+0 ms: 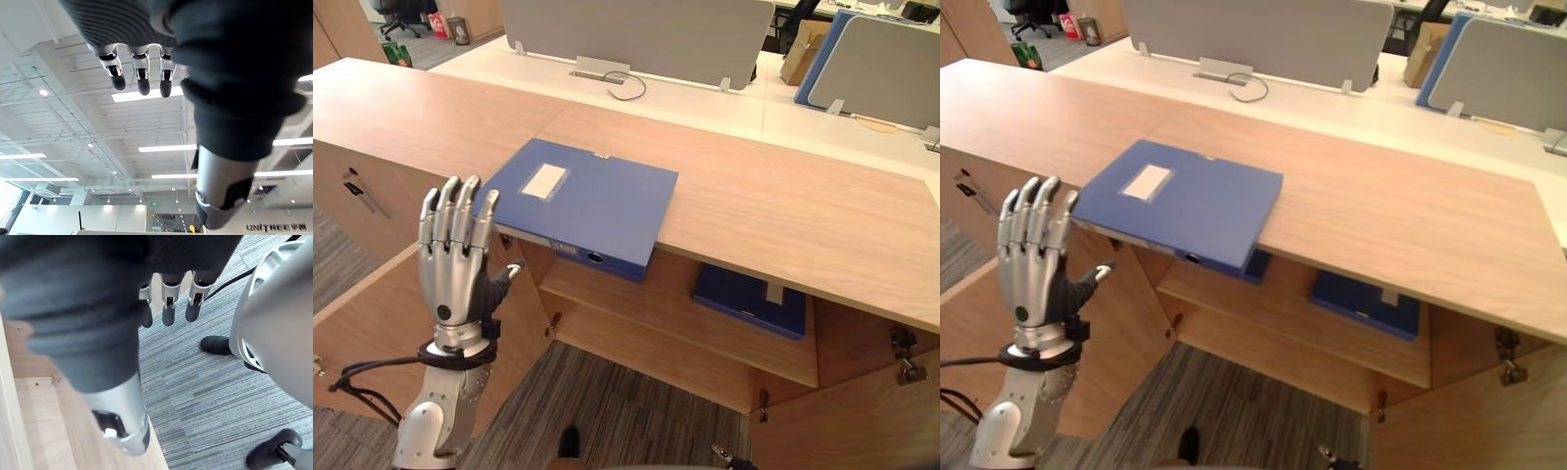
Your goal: Walk over to the cabinet, pick up the folder, carry it to the office cabinet, place the folder inside the office cabinet, then close the office cabinet door
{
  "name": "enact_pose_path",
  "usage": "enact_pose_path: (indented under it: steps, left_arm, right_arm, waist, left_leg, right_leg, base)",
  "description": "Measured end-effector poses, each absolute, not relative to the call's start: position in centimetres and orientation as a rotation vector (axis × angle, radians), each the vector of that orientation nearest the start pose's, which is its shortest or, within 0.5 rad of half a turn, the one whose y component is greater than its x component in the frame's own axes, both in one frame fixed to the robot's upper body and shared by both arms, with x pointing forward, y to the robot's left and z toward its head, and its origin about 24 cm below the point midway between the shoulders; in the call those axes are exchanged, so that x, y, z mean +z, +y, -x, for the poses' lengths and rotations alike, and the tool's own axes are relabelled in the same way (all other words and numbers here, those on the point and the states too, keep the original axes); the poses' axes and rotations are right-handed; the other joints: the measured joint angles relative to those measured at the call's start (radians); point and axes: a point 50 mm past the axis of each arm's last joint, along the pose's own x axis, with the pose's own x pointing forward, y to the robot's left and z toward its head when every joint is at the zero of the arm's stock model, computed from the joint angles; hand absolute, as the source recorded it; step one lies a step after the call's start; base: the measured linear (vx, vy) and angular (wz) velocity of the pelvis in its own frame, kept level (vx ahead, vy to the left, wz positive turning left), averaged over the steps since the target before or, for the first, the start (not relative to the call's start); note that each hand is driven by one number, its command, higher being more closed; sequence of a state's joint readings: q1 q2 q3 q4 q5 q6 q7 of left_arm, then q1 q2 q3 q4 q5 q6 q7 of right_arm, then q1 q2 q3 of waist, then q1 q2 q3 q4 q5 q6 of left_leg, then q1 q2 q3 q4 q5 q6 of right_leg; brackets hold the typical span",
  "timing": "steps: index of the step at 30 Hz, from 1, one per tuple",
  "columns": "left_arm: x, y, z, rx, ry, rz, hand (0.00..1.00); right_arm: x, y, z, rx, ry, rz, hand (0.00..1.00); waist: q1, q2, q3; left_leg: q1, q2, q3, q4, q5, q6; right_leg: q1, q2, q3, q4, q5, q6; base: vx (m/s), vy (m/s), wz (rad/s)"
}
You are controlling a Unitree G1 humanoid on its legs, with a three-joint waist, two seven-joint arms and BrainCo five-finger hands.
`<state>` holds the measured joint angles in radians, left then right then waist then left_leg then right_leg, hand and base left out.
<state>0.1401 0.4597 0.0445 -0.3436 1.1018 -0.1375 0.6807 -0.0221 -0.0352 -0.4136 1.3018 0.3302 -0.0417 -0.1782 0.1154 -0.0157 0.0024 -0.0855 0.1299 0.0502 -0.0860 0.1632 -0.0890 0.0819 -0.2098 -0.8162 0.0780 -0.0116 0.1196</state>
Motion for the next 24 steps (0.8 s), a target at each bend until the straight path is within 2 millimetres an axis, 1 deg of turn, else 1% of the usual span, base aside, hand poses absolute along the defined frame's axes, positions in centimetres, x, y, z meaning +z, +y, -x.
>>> enact_pose_path:
  steps: [3,5,13,21,24]
  left_arm:
    - [13.8,20.5,-20.8,0.449,-0.855,-1.425,0.00]
    - [13.4,20.5,-21.0,0.410,-0.846,-1.445,0.00]
    - [12.1,20.4,-22.3,0.263,-0.821,-1.535,0.00]
    - [11.8,20.3,-24.2,0.181,-0.812,-1.597,0.00]
    - [11.5,20.4,-24.9,0.151,-0.794,-1.623,0.00]
  right_arm:
    - [-17.2,-20.1,-7.3,-0.750,1.195,-0.417,0.00]
    - [-17.2,-20.2,-7.4,-0.758,1.189,-0.423,0.00]
    - [-17.2,-20.3,-7.5,-0.748,1.188,-0.408,0.00]
    - [-17.1,-20.5,-7.6,-0.735,1.194,-0.381,0.00]
    - [-17.0,-21.0,-8.0,-0.740,1.181,-0.374,0.00]
  waist:
    - [0.000,0.002,-0.003]
    - [0.001,0.003,-0.009]
    - [-0.013,0.005,-0.027]
    - [-0.020,0.009,-0.027]
    - [-0.022,0.012,-0.027]
  left_leg:
    - [0.001,0.002,0.006,0.000,-0.001,-0.002]
    - [0.001,0.003,0.017,0.000,-0.001,-0.001]
    - [0.019,0.005,0.045,0.000,-0.002,-0.001]
    - [0.026,0.008,0.049,0.000,-0.002,-0.001]
    - [0.033,0.008,0.060,0.000,-0.003,-0.001]
  right_leg:
    - [-0.011,-0.001,0.010,0.001,0.000,0.000]
    - [-0.014,-0.001,0.024,0.006,0.003,-0.001]
    - [-0.022,-0.005,0.057,0.014,0.002,-0.002]
    - [-0.026,-0.008,0.065,0.024,0.001,-0.004]
    - [-0.027,-0.010,0.078,0.029,0.002,-0.003]
  base:
    - [-0.04,0.018,-0.07]
    - [-0.01,0.015,-0.15]
    - [-0.01,0.014,-0.11]
    - [-0.03,0.010,-0.03]
    - [-0.02,0.011,-0.11]
